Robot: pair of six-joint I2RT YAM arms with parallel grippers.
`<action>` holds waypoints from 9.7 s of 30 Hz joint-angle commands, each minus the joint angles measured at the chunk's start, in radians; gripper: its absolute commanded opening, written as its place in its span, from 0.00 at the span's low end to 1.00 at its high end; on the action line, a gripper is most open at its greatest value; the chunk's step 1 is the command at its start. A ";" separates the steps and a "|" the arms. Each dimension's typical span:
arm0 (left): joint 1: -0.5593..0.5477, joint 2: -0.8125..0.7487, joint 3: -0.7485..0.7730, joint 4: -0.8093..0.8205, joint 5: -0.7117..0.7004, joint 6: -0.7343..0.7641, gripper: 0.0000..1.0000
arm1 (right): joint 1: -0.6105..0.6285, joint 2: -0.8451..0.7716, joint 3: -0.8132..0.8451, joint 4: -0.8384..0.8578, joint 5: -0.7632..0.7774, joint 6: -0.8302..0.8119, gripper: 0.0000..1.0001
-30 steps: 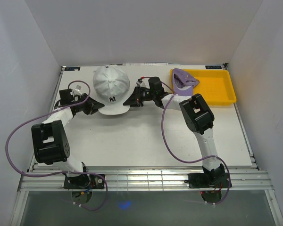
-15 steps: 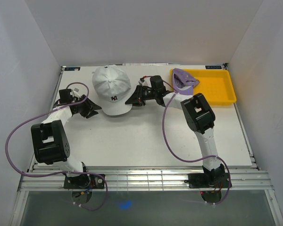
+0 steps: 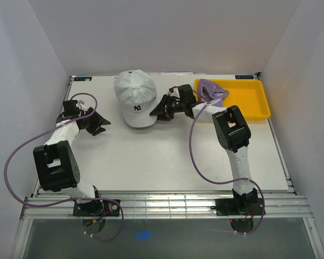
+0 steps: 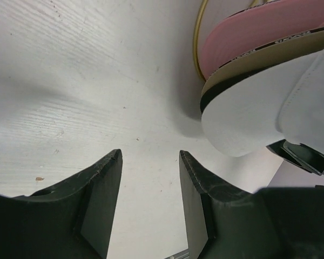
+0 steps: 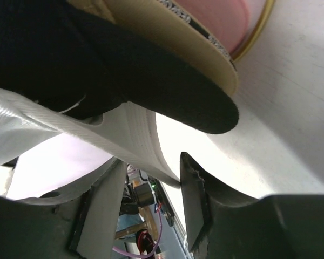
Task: Stack the hats
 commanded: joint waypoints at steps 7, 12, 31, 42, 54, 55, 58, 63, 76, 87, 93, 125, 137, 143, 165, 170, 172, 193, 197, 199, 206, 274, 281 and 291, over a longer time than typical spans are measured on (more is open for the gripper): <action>0.000 -0.075 0.066 -0.006 0.028 -0.005 0.56 | 0.002 -0.056 0.042 -0.160 0.062 -0.094 0.52; -0.002 -0.080 0.072 -0.012 0.034 -0.003 0.56 | 0.005 -0.044 0.063 -0.175 0.070 -0.101 0.51; -0.052 -0.117 0.202 0.008 0.050 -0.047 0.58 | -0.004 -0.224 0.154 -0.402 0.171 -0.253 0.54; -0.065 -0.204 0.252 -0.029 0.028 -0.028 0.58 | -0.084 -0.221 0.590 -0.813 0.448 -0.503 0.54; -0.100 -0.298 0.228 -0.037 0.030 -0.037 0.58 | -0.210 -0.274 0.514 -1.042 0.786 -0.788 0.49; -0.104 -0.301 0.230 -0.037 0.030 -0.037 0.58 | -0.211 -0.258 0.516 -1.051 0.791 -0.798 0.49; -0.111 -0.304 0.235 -0.040 0.036 -0.035 0.58 | -0.217 -0.229 0.522 -1.077 0.792 -0.824 0.49; -0.121 -0.308 0.230 -0.041 0.039 -0.035 0.58 | -0.214 -0.217 0.478 -1.074 0.856 -0.838 0.51; -0.138 -0.313 0.216 -0.041 0.039 -0.034 0.58 | -0.168 -0.156 0.431 -1.022 0.936 -0.854 0.53; -0.144 -0.305 0.213 -0.044 0.033 -0.028 0.58 | -0.164 -0.145 0.355 -0.923 1.018 -0.838 0.53; -0.146 -0.304 0.213 -0.050 0.025 -0.021 0.58 | -0.162 -0.149 0.307 -0.857 1.048 -0.838 0.49; -0.150 -0.321 0.229 -0.070 0.040 -0.029 0.57 | -0.199 -0.278 0.667 -1.057 0.990 -0.835 0.08; -0.186 -0.321 0.238 0.032 0.164 -0.104 0.61 | -0.360 -0.506 0.510 -0.855 0.411 -0.554 0.08; -0.215 -0.313 0.242 0.121 0.218 -0.187 0.62 | -0.381 -0.623 0.326 -0.525 0.175 -0.239 0.08; -0.298 -0.158 0.360 0.710 0.269 -0.740 0.81 | -0.170 -0.665 0.080 0.467 0.172 0.623 0.08; -0.302 -0.121 0.388 0.808 0.275 -0.814 0.82 | -0.119 -0.620 0.114 0.519 0.195 0.663 0.08; -0.302 -0.124 0.370 0.868 0.273 -0.857 0.86 | -0.101 -0.607 0.118 0.529 0.200 0.670 0.08; -0.304 -0.150 0.333 1.019 0.277 -0.945 0.84 | -0.016 -0.559 0.045 0.671 0.244 0.764 0.08; -0.304 -0.167 0.327 1.029 0.277 -0.957 0.78 | -0.016 -0.550 0.037 0.670 0.243 0.762 0.08; -0.302 -0.176 0.322 1.034 0.275 -0.960 0.74 | -0.018 -0.538 0.036 0.668 0.246 0.759 0.08; -0.301 -0.178 0.316 1.026 0.258 -0.982 0.39 | -0.018 -0.479 0.077 0.638 0.241 0.750 0.08; -0.292 0.095 0.456 0.864 0.214 -1.064 0.10 | -0.015 -0.063 0.272 0.851 0.329 0.951 0.08; -0.256 0.147 0.466 0.865 0.232 -1.077 0.02 | -0.013 0.012 0.353 0.826 0.289 0.927 0.08; -0.246 0.186 0.406 0.867 0.286 -1.058 0.00 | -0.001 0.015 0.260 0.897 0.246 0.907 0.08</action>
